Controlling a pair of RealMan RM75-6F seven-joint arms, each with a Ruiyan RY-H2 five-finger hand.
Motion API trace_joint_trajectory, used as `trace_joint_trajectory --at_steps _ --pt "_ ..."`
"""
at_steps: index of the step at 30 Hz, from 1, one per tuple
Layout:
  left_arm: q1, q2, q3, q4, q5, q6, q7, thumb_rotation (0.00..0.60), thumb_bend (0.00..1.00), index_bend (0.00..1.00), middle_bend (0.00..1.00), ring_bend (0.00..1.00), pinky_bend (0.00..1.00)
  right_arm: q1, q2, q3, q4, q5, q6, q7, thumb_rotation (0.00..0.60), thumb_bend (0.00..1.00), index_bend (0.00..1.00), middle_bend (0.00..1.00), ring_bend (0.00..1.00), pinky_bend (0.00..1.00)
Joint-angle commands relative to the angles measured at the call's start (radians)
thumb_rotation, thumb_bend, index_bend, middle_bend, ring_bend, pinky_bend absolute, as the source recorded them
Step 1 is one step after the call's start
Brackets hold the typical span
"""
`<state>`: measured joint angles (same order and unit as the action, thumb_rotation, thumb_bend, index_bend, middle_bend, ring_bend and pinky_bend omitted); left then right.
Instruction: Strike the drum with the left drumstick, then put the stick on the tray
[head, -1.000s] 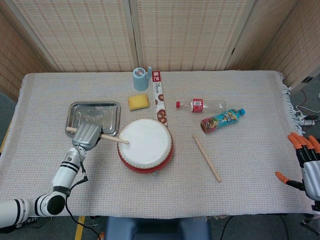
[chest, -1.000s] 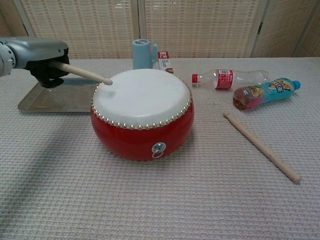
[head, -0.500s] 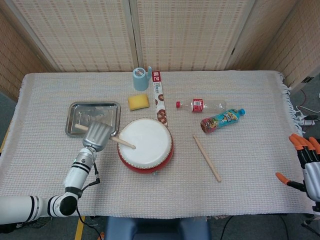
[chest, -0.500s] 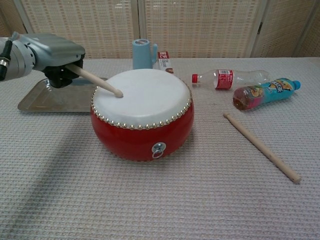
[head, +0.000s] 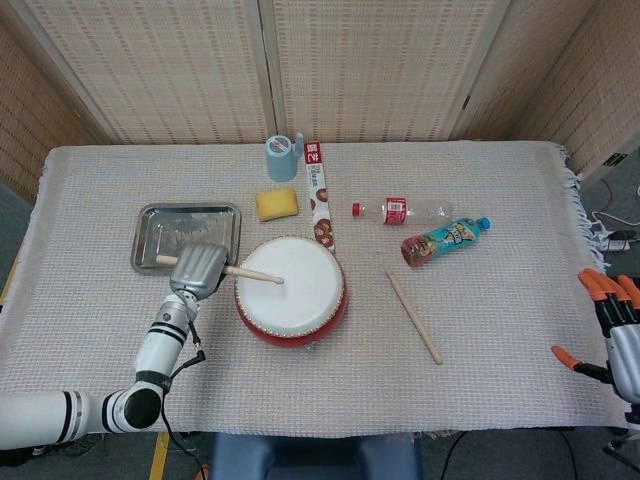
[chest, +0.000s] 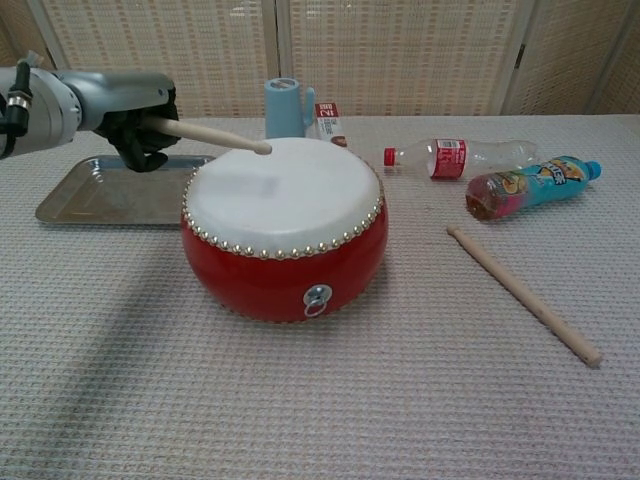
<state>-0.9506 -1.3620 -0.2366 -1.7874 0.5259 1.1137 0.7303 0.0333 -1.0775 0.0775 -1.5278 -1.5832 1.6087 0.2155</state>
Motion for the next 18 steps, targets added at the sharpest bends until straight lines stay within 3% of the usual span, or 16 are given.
trace_joint_trajectory --at_steps 1,3,8,12,18 --pt "-0.009 -0.002 0.002 0.021 -0.03 -0.047 -0.018 0.6 0.91 0.99 1.0 1.0 1.0 -0.001 0.001 0.0 0.0 0.002 0.0 0.0 0.6 0.02 0.0 0.05 0.0 0.0" --pt "-0.019 -0.016 0.038 0.049 0.008 -0.029 0.026 0.6 0.91 0.99 1.0 1.0 1.0 0.0 0.0 0.0 0.001 0.003 -0.002 -0.001 0.6 0.02 0.0 0.05 0.0 0.0" --pt "-0.03 -0.033 0.073 0.074 0.024 -0.012 0.076 0.6 0.92 0.99 1.0 1.0 1.0 0.002 -0.001 0.0 0.001 0.003 -0.004 0.0 0.6 0.02 0.0 0.05 0.0 0.0" --pt "0.011 -0.013 -0.021 0.037 -0.003 -0.013 -0.093 0.6 0.92 0.99 1.0 1.0 1.0 0.001 -0.002 0.001 0.004 0.005 -0.002 0.003 0.6 0.02 0.0 0.05 0.0 0.0" --pt "0.036 0.003 -0.067 0.018 0.012 -0.044 -0.217 0.6 0.91 1.0 1.0 1.0 1.0 0.001 -0.001 0.001 0.002 0.006 -0.003 0.001 0.6 0.02 0.0 0.05 0.0 0.0"
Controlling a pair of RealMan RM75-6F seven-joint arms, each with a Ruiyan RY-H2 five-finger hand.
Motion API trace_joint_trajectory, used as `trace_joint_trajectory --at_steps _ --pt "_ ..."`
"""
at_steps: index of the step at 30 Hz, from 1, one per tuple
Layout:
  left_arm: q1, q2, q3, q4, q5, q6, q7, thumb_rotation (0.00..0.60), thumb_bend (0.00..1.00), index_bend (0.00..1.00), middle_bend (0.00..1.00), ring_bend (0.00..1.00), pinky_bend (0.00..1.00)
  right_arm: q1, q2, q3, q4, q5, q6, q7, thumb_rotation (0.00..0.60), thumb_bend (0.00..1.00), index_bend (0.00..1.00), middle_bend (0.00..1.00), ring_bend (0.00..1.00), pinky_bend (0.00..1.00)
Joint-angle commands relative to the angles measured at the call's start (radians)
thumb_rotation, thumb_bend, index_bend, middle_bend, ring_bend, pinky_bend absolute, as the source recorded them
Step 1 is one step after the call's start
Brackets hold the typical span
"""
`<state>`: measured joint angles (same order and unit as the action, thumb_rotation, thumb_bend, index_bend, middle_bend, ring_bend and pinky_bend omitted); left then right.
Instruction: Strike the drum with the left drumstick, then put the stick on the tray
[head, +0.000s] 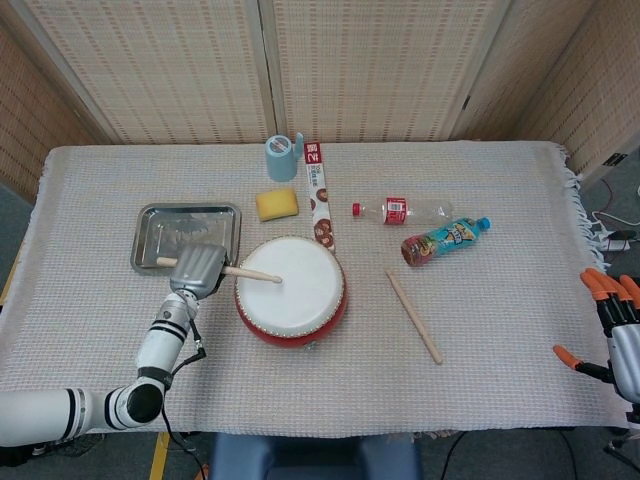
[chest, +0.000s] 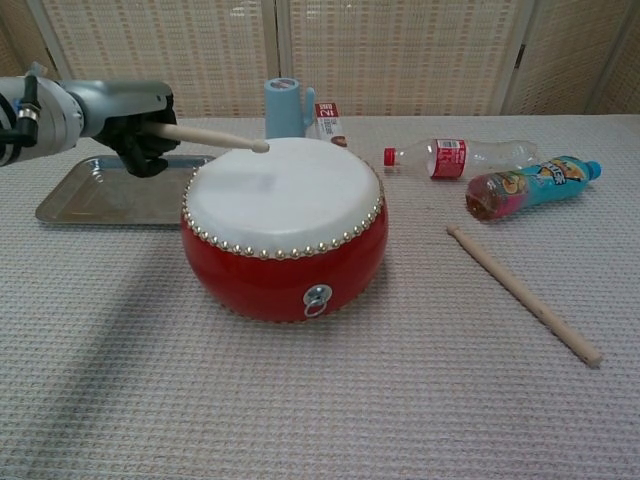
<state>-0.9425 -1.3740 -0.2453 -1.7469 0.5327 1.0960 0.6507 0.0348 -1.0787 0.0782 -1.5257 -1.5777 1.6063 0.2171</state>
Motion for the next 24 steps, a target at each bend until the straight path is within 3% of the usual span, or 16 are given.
trace_joint_trajectory --at_steps 1,4,8,12,14,21,24 --pt "0.028 0.018 -0.058 -0.023 0.002 -0.043 -0.147 0.6 0.91 1.0 1.0 1.0 1.0 0.0 0.0 0.0 0.0 0.001 0.0 -0.001 0.6 0.02 0.0 0.05 0.0 0.0" --pt "0.01 0.019 -0.019 0.001 0.03 -0.071 -0.105 0.6 0.91 1.0 1.0 1.0 1.0 -0.001 0.0 0.0 -0.002 0.004 0.0 -0.003 0.6 0.02 0.0 0.05 0.0 0.0" --pt "-0.025 -0.019 0.075 0.07 0.108 -0.036 0.045 0.6 0.91 1.0 1.0 1.0 1.0 -0.001 0.001 0.001 -0.003 0.006 -0.002 -0.004 0.6 0.02 0.0 0.05 0.0 0.0" --pt "-0.051 -0.042 0.129 0.1 0.085 -0.016 0.176 0.6 0.91 1.0 1.0 1.0 0.99 0.001 -0.001 0.001 -0.001 0.009 -0.008 -0.003 0.6 0.02 0.0 0.05 0.0 0.0" --pt "-0.048 -0.049 0.11 0.09 0.056 0.008 0.171 0.6 0.91 1.0 1.0 1.0 0.99 0.002 -0.002 0.001 0.001 0.011 -0.01 -0.001 0.6 0.02 0.0 0.05 0.0 0.0" --pt "0.038 -0.013 -0.055 -0.008 0.061 0.026 -0.15 0.6 0.91 1.0 1.0 1.0 0.99 0.003 -0.004 0.002 0.003 0.009 -0.008 0.002 0.6 0.02 0.0 0.05 0.0 0.0" --pt "0.046 -0.004 -0.05 -0.01 0.104 0.01 -0.177 0.6 0.9 1.0 1.0 1.0 0.99 0.004 -0.006 0.001 0.003 0.009 -0.009 0.001 0.6 0.02 0.0 0.05 0.0 0.0"
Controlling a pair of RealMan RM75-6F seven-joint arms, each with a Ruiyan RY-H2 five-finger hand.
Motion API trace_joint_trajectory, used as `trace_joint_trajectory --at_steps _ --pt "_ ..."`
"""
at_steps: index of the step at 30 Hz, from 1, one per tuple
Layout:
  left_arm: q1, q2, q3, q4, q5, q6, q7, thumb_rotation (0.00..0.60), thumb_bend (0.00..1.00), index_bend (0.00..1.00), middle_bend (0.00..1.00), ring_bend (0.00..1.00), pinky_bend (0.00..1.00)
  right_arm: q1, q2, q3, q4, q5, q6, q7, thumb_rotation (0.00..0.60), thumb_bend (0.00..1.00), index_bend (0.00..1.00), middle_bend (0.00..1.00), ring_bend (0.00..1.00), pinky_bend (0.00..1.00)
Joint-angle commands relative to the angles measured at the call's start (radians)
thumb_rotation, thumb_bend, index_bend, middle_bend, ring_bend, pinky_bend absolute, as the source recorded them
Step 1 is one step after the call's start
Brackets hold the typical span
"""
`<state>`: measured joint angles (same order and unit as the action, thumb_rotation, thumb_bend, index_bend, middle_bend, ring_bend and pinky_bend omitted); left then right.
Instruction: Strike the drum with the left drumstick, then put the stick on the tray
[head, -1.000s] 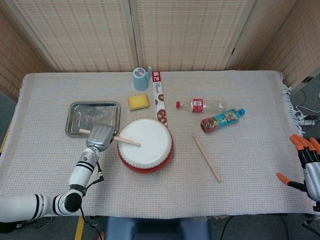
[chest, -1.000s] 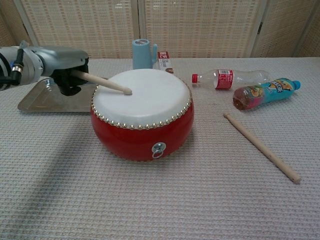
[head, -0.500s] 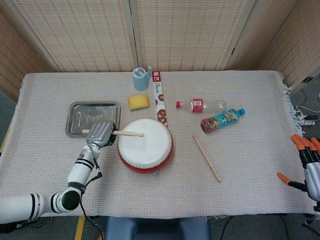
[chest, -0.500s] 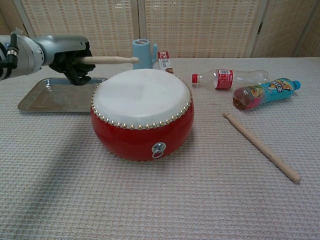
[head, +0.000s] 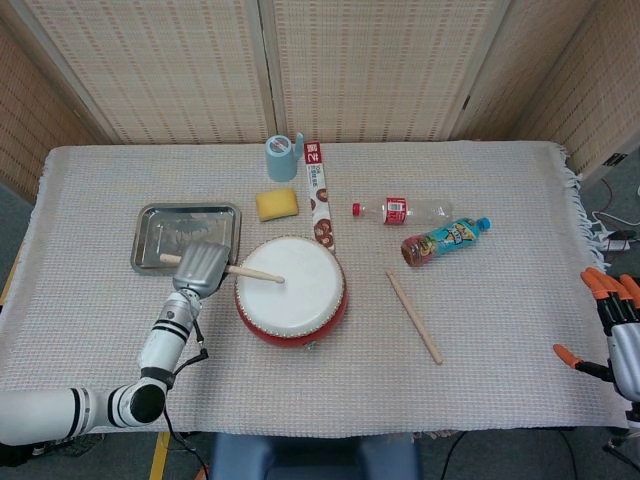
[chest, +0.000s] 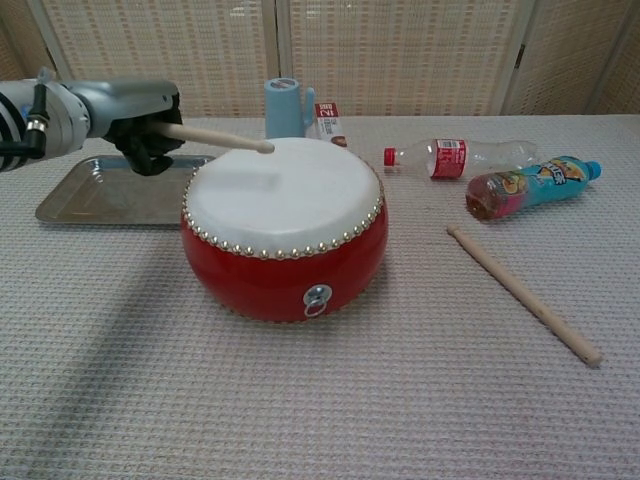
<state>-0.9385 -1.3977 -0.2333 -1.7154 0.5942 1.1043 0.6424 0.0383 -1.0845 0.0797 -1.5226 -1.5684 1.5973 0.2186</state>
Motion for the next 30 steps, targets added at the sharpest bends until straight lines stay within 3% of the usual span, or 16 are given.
trace_joint_trajectory --at_steps 1,6,13,16,21,26,30 --pt "0.037 0.02 -0.047 -0.033 0.054 -0.005 -0.15 0.6 0.9 1.0 1.0 1.0 0.99 0.0 -0.002 0.0 0.0 0.0 -0.001 -0.001 0.6 0.02 0.0 0.05 0.0 0.0" --pt "-0.016 -0.016 0.076 0.052 0.114 0.005 0.085 0.6 0.9 1.0 1.0 1.0 0.99 -0.003 -0.002 0.0 -0.001 0.002 0.003 -0.002 0.6 0.02 0.0 0.05 0.0 0.0" --pt "-0.056 -0.032 0.142 0.08 0.07 -0.016 0.255 0.6 0.91 1.0 1.0 1.0 0.98 -0.002 -0.001 0.0 -0.002 0.003 0.001 -0.002 0.6 0.02 0.0 0.05 0.0 0.0" --pt "-0.035 -0.03 0.102 0.057 0.075 0.004 0.178 0.6 0.89 1.0 1.0 1.0 0.98 -0.002 -0.002 0.0 0.0 0.001 0.003 0.001 0.6 0.02 0.0 0.05 0.0 0.0" --pt "0.049 0.017 -0.062 -0.033 0.073 -0.037 -0.191 0.6 0.88 1.0 1.0 1.0 0.99 -0.004 -0.002 -0.001 -0.001 -0.002 0.008 0.001 0.6 0.02 0.0 0.05 0.0 0.0" --pt "0.049 0.025 -0.057 -0.024 0.092 -0.019 -0.18 0.6 0.87 1.0 1.0 1.0 0.99 -0.005 -0.004 -0.003 -0.002 -0.004 0.01 -0.001 0.6 0.02 0.0 0.05 0.0 0.0" --pt "0.019 0.009 -0.001 0.016 0.109 -0.036 -0.086 0.6 0.87 1.0 1.0 1.0 0.99 -0.007 -0.004 -0.003 -0.002 -0.002 0.011 -0.002 0.6 0.02 0.0 0.05 0.0 0.0"
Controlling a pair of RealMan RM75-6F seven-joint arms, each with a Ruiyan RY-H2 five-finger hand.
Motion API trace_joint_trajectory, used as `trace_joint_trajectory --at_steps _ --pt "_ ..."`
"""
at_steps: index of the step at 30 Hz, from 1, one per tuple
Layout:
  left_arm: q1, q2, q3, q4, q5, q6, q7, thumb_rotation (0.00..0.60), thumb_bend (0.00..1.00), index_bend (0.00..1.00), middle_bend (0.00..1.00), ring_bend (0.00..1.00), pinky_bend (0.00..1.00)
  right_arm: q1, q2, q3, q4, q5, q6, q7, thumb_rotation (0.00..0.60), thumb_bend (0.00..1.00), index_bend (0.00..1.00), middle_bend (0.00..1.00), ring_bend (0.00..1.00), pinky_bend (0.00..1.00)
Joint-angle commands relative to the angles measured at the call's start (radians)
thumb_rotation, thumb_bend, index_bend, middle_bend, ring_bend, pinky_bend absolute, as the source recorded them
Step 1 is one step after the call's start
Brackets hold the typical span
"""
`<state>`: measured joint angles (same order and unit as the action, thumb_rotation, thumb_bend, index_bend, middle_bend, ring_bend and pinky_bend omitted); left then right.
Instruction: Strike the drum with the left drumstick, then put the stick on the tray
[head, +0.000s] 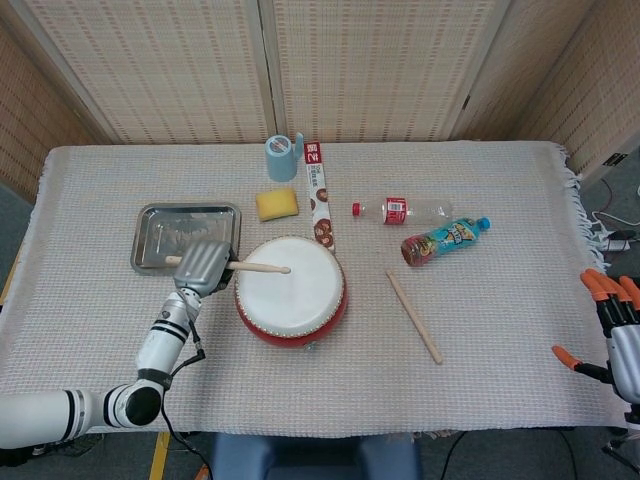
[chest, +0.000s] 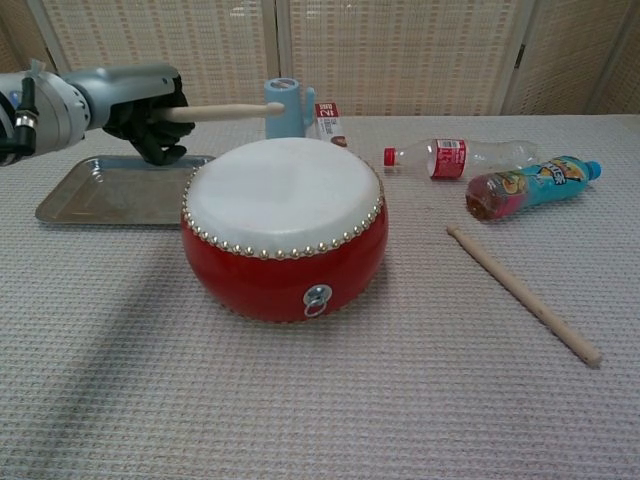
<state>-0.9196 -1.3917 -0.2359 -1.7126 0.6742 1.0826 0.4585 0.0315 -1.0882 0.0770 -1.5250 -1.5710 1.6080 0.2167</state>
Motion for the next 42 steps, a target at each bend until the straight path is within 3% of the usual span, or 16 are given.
trace_joint_trajectory --at_steps 1,9,11,15,18,21,25,29,35,38,42 --pt "-0.007 -0.01 0.022 0.036 0.045 -0.003 0.135 0.6 0.87 1.0 1.0 1.0 0.99 -0.001 0.0 0.0 0.0 0.0 0.001 0.0 0.6 0.02 0.0 0.05 0.0 0.0" --pt "-0.053 -0.083 0.151 0.161 0.062 0.034 0.429 0.6 0.88 1.0 1.0 1.0 0.98 -0.003 0.003 0.001 -0.001 0.003 0.002 0.0 0.6 0.02 0.0 0.05 0.0 0.0" --pt "-0.046 -0.087 0.141 0.154 0.051 0.048 0.425 0.6 0.88 1.0 1.0 1.0 0.98 -0.003 0.003 0.0 0.0 0.004 0.002 0.001 0.6 0.02 0.0 0.05 0.0 0.0" --pt "0.004 -0.052 0.012 0.052 -0.019 0.03 0.201 0.6 0.88 1.0 1.0 1.0 0.98 -0.003 0.001 0.001 0.001 0.002 0.002 0.003 0.6 0.02 0.0 0.05 0.0 0.0" --pt "0.032 0.002 -0.058 -0.021 -0.047 -0.009 0.07 0.6 0.87 1.0 1.0 1.0 0.99 -0.003 0.001 0.001 0.001 0.0 0.003 0.002 0.6 0.02 0.0 0.05 0.0 0.0" --pt "0.041 0.037 -0.079 -0.052 -0.048 -0.028 0.024 0.6 0.87 1.0 1.0 1.0 0.99 -0.002 0.0 0.0 0.001 0.001 0.001 0.002 0.6 0.02 0.0 0.05 0.0 0.0" --pt "0.028 0.036 -0.046 -0.04 -0.033 -0.046 0.052 0.6 0.87 1.0 1.0 1.0 0.99 -0.002 -0.001 0.001 0.002 0.004 -0.001 0.002 0.6 0.02 0.0 0.05 0.0 0.0" --pt "0.0 0.007 0.019 0.011 -0.025 -0.073 0.128 0.6 0.87 1.0 1.0 1.0 0.99 -0.002 -0.002 0.001 0.004 0.006 -0.003 0.004 0.6 0.02 0.0 0.05 0.0 0.0" --pt "-0.046 -0.06 0.141 0.125 0.034 -0.002 0.369 0.6 0.87 1.0 1.0 1.0 0.98 -0.002 0.001 0.002 0.003 0.01 -0.006 0.002 0.6 0.02 0.0 0.05 0.0 0.0" --pt "-0.04 -0.066 0.124 0.11 0.017 0.024 0.368 0.6 0.87 1.0 1.0 1.0 0.98 -0.001 -0.001 0.001 0.003 0.011 -0.01 0.004 0.6 0.02 0.0 0.05 0.0 0.0" --pt "-0.002 -0.039 0.04 0.039 0.01 0.019 0.201 0.6 0.87 1.0 1.0 1.0 0.98 0.002 -0.003 0.001 0.005 0.011 -0.015 0.004 0.6 0.02 0.0 0.05 0.0 0.0"
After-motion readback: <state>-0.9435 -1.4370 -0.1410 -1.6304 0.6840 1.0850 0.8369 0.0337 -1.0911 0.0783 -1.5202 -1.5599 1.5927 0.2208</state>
